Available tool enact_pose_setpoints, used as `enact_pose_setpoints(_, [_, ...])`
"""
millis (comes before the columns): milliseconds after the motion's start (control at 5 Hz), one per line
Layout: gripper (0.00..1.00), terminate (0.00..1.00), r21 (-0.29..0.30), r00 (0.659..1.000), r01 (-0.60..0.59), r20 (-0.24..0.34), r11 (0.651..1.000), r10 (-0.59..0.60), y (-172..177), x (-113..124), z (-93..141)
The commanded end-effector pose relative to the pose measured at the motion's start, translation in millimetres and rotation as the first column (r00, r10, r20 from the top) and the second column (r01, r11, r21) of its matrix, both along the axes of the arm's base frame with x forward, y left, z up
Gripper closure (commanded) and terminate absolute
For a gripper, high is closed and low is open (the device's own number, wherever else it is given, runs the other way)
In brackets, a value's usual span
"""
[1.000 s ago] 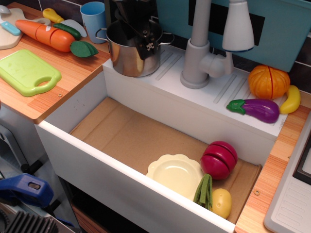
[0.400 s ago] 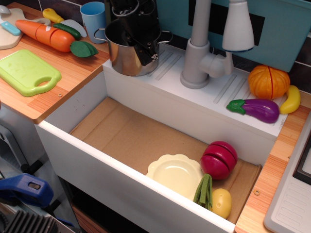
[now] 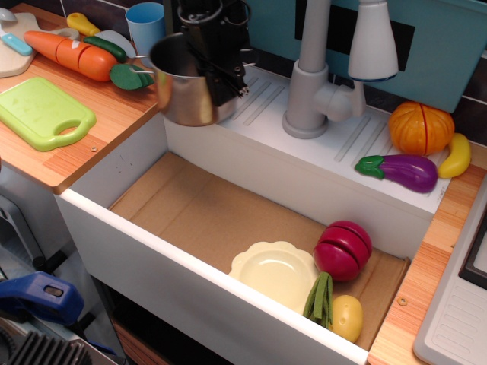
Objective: Put pot or pan in sink
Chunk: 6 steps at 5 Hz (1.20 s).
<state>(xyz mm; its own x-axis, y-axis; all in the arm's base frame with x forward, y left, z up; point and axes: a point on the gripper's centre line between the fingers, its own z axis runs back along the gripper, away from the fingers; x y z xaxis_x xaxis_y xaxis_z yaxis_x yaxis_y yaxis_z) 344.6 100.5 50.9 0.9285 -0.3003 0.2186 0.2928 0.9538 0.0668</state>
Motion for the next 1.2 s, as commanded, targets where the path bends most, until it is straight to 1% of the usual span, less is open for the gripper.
enact_pose_setpoints(0, [1.0, 0.0, 0.055, 0.994, -0.1, 0.05, 0.993, 0.097, -1, -25, 42])
enact_pose_setpoints(200, [1.0, 0.0, 0.055, 0.989, -0.142, 0.043, 0.988, 0.14, -2, -45, 36])
enact_pose_setpoints(400, [1.0, 0.0, 0.015, 0.984, -0.167, 0.058, 0.986, 0.166, -5, -54, 16])
enact_pose_setpoints(600, [1.0, 0.0, -0.029, 0.977, -0.206, 0.048, 0.978, 0.208, -13, -59, -2])
enact_pose_setpoints(800, [1.0, 0.0, -0.028, 0.969, -0.232, 0.08, 0.972, 0.234, -22, -63, -19])
enact_pose_setpoints(1000, [1.0, 0.0, -0.066, 0.971, -0.214, 0.096, 0.974, 0.22, -22, -59, -33])
